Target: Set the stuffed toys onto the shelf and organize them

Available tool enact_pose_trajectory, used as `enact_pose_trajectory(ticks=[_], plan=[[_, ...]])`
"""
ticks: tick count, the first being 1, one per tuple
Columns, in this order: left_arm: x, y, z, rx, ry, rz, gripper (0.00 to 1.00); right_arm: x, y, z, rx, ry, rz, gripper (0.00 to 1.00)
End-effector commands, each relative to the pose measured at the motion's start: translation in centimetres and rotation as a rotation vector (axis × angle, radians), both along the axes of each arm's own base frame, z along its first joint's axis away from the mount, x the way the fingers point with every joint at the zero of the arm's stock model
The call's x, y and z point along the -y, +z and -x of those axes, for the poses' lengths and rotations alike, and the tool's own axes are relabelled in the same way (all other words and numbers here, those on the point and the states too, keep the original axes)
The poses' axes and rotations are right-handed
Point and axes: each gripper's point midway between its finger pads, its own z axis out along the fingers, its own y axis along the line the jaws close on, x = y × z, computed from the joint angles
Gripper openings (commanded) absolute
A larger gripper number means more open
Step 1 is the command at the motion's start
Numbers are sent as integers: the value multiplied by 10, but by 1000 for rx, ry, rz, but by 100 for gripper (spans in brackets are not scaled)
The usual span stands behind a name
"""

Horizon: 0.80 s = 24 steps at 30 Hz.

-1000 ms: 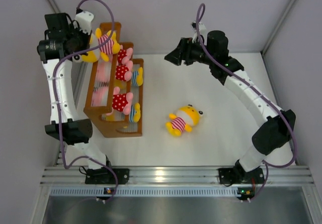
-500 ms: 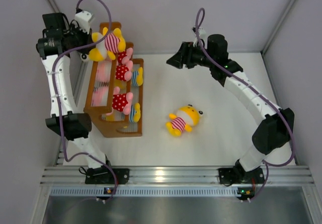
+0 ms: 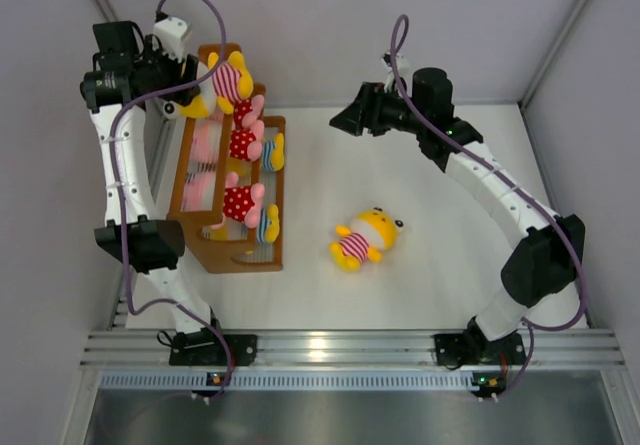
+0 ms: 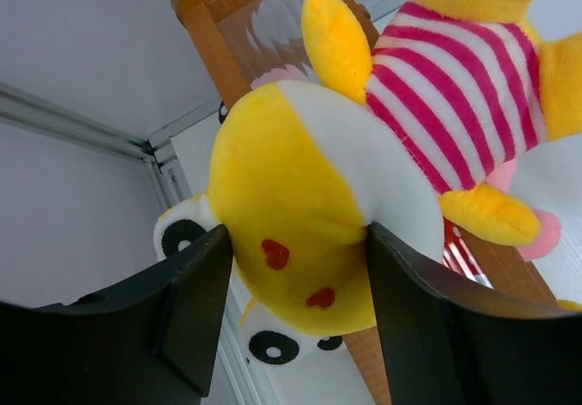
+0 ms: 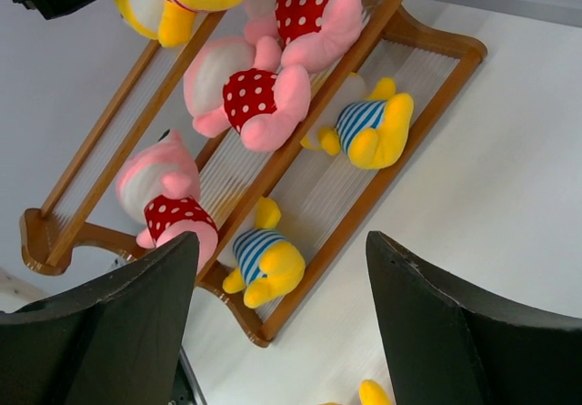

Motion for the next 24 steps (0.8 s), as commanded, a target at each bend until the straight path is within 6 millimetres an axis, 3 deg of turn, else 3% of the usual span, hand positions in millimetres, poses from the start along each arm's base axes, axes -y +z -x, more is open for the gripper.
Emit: enact_pose_trajectory(ticks=[1, 6, 12, 19, 22, 24], plan=[[-8, 8, -20, 55, 65, -28, 66, -1, 9, -2, 38, 10, -31, 75], [-20, 24, -32, 127, 173, -38, 72, 0, 3, 1, 28, 13, -27, 75], [-18, 33, -35, 161, 189, -46, 82, 0, 0, 5, 25, 20, -23, 75], [-5, 54, -16, 195, 162, -18, 86, 2, -1, 9, 24, 24, -17, 75], [1, 66, -3, 216, 141, 7, 98, 3, -2, 11, 21, 24, -14, 75], [5, 78, 7, 239, 141, 26, 98, 3, -4, 14, 18, 24, -12, 75]])
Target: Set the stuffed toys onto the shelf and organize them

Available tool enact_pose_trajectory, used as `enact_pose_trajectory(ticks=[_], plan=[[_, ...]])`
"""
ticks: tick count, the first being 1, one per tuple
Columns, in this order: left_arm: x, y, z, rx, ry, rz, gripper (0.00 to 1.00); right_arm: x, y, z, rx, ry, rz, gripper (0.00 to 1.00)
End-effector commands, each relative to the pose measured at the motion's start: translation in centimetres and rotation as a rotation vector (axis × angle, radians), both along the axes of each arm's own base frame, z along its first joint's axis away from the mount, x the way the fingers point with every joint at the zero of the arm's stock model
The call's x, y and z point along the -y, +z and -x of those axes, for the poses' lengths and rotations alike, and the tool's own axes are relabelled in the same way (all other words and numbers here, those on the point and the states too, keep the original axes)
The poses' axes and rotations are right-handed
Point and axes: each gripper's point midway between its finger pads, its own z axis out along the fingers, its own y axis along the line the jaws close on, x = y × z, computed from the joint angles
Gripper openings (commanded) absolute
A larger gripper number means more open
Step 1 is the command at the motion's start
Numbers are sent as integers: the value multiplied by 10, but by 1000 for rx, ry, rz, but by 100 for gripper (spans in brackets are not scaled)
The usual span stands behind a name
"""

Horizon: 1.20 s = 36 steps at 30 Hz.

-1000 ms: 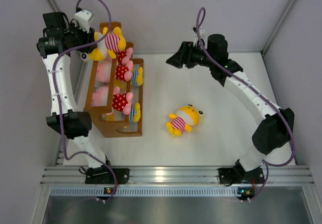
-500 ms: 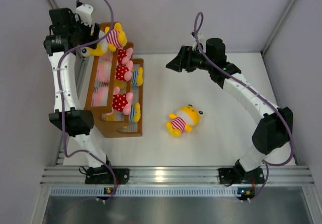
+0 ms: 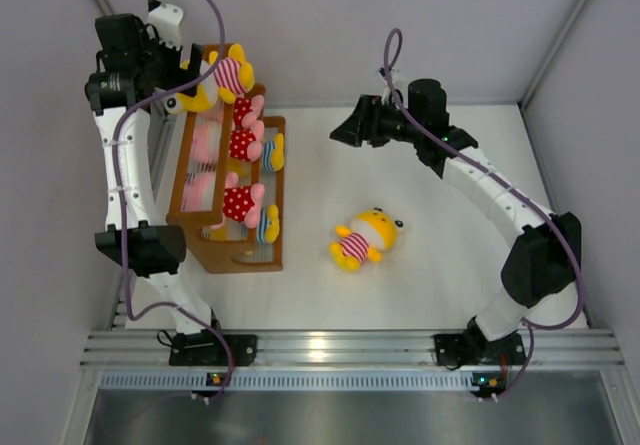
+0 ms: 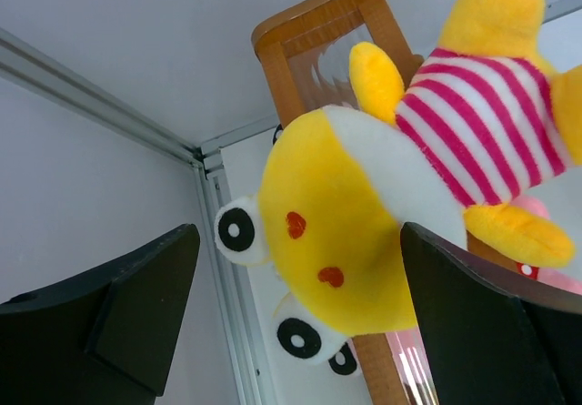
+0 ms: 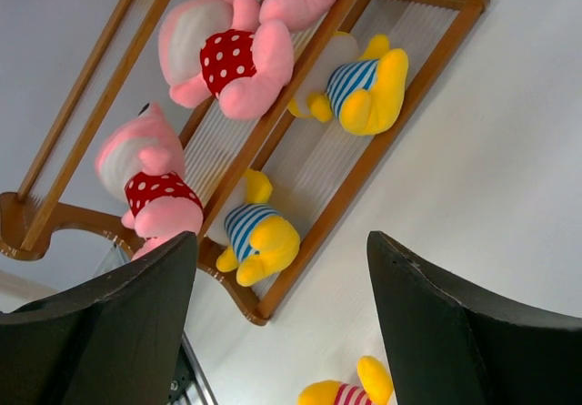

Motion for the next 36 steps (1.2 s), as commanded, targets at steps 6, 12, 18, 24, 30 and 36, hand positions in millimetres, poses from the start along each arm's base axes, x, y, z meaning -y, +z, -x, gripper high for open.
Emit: enact_pose_trajectory(ticks=[6, 12, 18, 24, 30, 36], plan=[[6, 63, 42, 150, 51, 46, 98, 4, 27, 14, 83, 19, -35, 75], [-8, 24, 84, 45, 129, -18, 69, 7, 22, 18, 78, 19, -25, 75], [-25, -42, 103, -123, 200, -92, 31, 7, 14, 19, 63, 17, -20, 74], [-37, -64, 82, -183, 249, -103, 27, 6, 11, 19, 53, 18, -26, 74], [-37, -60, 52, -170, 251, -75, 27, 8, 6, 21, 47, 11, -19, 74], [-41, -60, 29, -161, 277, -59, 26, 8, 0, 19, 34, 7, -11, 74]])
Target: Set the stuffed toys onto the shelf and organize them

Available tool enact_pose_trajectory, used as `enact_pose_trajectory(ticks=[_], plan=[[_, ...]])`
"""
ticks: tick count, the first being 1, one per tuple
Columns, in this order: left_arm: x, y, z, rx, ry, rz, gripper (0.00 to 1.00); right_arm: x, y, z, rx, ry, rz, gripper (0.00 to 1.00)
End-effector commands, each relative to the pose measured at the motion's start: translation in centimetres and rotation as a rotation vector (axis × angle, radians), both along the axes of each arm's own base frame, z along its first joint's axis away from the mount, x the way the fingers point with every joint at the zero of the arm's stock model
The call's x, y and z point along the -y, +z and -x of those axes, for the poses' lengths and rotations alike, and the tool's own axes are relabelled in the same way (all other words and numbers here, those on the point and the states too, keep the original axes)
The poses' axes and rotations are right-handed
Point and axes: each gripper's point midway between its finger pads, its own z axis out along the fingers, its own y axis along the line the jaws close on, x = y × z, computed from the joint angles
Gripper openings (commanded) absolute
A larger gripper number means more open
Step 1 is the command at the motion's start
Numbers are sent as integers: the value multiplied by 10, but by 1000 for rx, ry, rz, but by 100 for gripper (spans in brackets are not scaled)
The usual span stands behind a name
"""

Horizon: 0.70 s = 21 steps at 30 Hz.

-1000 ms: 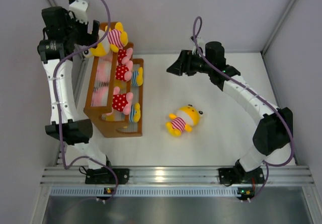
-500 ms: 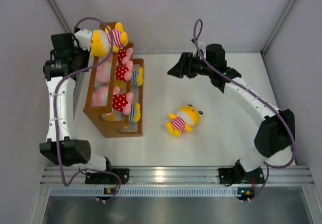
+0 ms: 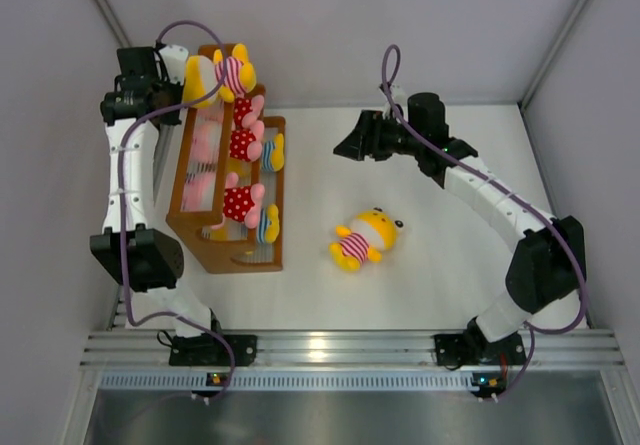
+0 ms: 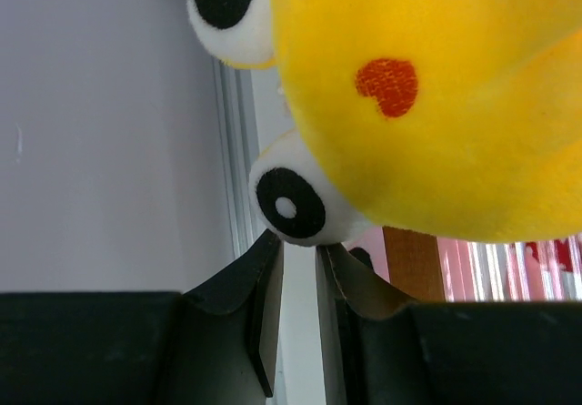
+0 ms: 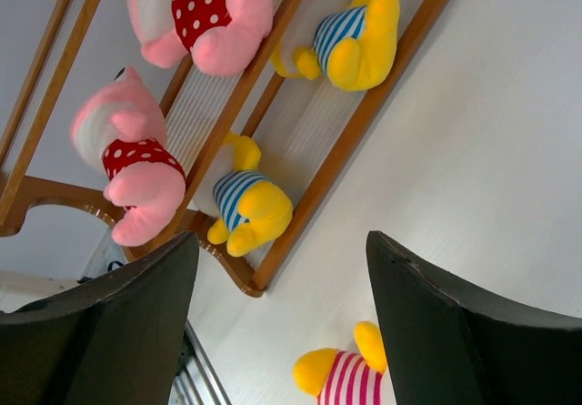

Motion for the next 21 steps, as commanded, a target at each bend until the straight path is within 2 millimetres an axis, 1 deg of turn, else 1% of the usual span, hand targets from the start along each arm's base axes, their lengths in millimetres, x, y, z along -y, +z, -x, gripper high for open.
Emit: enact_pose_trajectory(ticks=[1, 5, 6, 7, 8, 9, 10, 11, 12, 13, 14, 15, 16, 17, 18, 19, 20, 21], plan=[[-5, 24, -16, 82, 43, 4, 26, 1, 32, 3, 99, 4, -40, 75], [-9, 29, -26, 99, 63, -8, 26, 2, 30, 3, 97, 3, -34, 75], [-11, 27, -29, 95, 68, -11, 26, 2, 29, 3, 96, 0, -31, 74], [-12, 31, -30, 105, 71, -15, 26, 3, 28, 2, 91, -7, -26, 74], [-13, 30, -30, 103, 76, -19, 26, 4, 26, 3, 81, -14, -18, 75], [-13, 31, -30, 104, 76, -21, 26, 8, 24, 1, 76, -38, -9, 74], [-13, 29, -29, 98, 76, -20, 26, 12, 17, 4, 47, -53, 11, 74], [-12, 32, -26, 104, 75, -21, 27, 16, 13, 5, 31, -77, 28, 75], [-12, 31, -24, 101, 74, -21, 29, 25, 8, 0, 13, -142, 59, 75], [-12, 27, -22, 90, 76, -20, 30, 34, 5, 3, -9, -186, 85, 75], [-12, 31, -18, 98, 83, -19, 32, 47, -12, 8, -84, -236, 139, 75], [-12, 32, -14, 99, 86, -16, 39, 62, -22, 6, -111, -316, 185, 75], [-11, 33, -10, 102, 90, -8, 44, 72, -21, 12, -122, -356, 202, 76], [-9, 33, -1, 99, 92, 0, 50, 81, -34, 18, -162, -392, 231, 77], [-7, 34, 4, 101, 89, 7, 59, 96, -46, 25, -200, -446, 283, 77], [-6, 34, 10, 99, 90, 14, 69, 104, -45, 33, -202, -469, 291, 78], [-3, 35, 21, 100, 81, 20, 73, 111, -61, 42, -245, -487, 315, 80], [-1, 34, 26, 97, 77, 22, 76, 117, -69, 49, -271, -503, 333, 80]])
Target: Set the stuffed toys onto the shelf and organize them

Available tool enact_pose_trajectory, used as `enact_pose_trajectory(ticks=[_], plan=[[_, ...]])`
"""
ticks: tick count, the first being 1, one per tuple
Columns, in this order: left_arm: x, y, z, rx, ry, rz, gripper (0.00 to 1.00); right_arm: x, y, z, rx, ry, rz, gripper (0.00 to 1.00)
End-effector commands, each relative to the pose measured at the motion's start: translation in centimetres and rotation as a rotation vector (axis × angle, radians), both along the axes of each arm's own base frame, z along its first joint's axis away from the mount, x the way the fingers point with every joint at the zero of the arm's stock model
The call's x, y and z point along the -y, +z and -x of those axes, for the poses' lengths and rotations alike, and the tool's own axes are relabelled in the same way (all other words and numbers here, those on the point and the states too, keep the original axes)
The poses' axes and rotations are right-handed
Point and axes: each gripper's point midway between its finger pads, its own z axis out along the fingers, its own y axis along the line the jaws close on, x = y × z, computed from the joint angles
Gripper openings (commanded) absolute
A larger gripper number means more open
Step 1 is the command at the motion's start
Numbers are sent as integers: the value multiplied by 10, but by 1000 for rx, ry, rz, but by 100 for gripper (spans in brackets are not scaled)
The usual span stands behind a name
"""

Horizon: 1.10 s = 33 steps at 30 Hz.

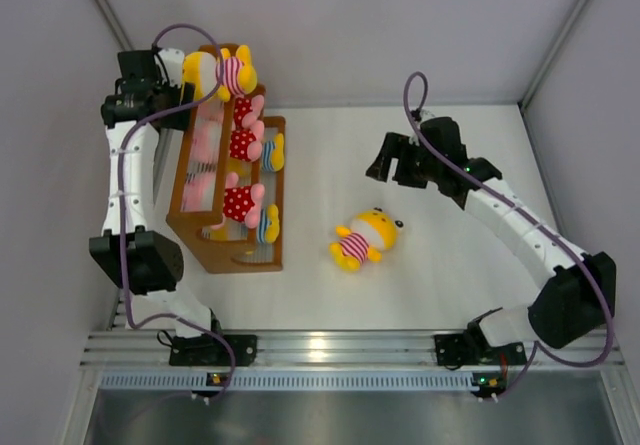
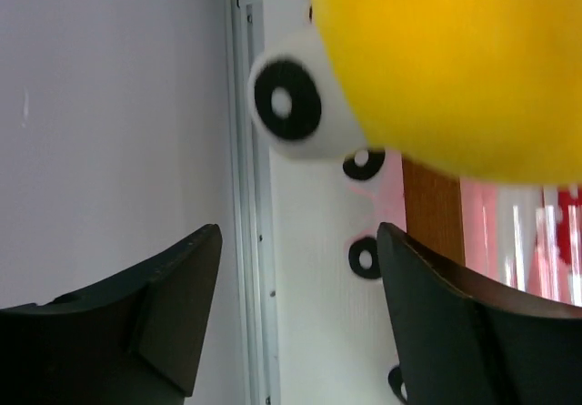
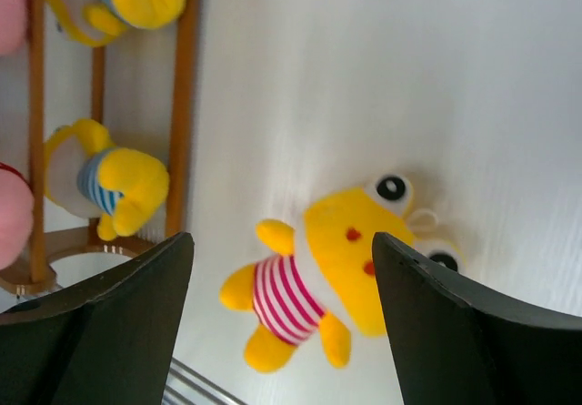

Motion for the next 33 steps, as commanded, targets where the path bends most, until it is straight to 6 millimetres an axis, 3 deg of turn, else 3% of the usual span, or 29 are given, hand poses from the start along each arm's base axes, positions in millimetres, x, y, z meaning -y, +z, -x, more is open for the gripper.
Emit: enact_pose_trajectory(ticks=[1, 2, 4, 5, 7, 8, 10, 13, 15, 16, 18, 21, 22, 23, 25, 27, 28, 30, 31, 33], plan=[[8, 39, 31, 105, 4, 20, 80, 43, -21, 29, -97, -159, 85, 80], [10, 49, 41, 129, 4, 18, 81, 44, -38, 40, -151, -168, 80, 80], [13, 42, 52, 116, -4, 27, 82, 43, -45, 52, -176, -174, 39, 81], [16, 51, 62, 139, -14, 28, 82, 44, -63, 64, -217, -180, 41, 81], [23, 48, 71, 133, -49, 39, 83, 40, -64, 69, -202, -212, -20, 81], [24, 55, 79, 148, -55, 36, 84, 37, -80, 80, -234, -217, -30, 81], [38, 56, 86, 145, -123, 69, 85, 32, -92, 84, -245, -217, -49, 82], [54, 61, 98, 148, -202, 107, 85, 28, -125, 84, -277, -229, -58, 82], [63, 63, 105, 145, -238, 132, 86, 15, -123, 70, -226, -200, -121, 82], [70, 60, 109, 127, -269, 156, 86, 11, -135, 70, -241, -186, -127, 81], [80, 59, 116, 114, -308, 181, 86, -10, -128, 56, -174, -110, -206, 77], [102, 58, 131, 87, -401, 231, 86, -15, -129, 48, -133, -84, -209, 57], [109, 58, 135, 81, -434, 239, 86, -13, -130, 44, -122, -87, -194, 36], [114, 58, 140, 73, -455, 252, 86, -11, -129, 42, -95, -72, -166, 23], [128, 58, 147, 63, -525, 266, 86, -10, -108, 35, -17, -40, -129, 0], [140, 55, 152, 42, -570, 281, 85, -13, -82, 34, 108, 89, -60, 0], [144, 54, 152, 39, -585, 282, 85, -18, -48, 33, 235, 195, -14, 0], [162, 51, 158, 16, -649, 303, 85, -31, -14, 49, 328, 368, -3, 0], [169, 51, 160, 9, -676, 311, 85, -37, 22, 51, 418, 418, -7, 0], [188, 50, 164, -8, -734, 340, 86, -40, 41, 62, 476, 532, 28, 0]])
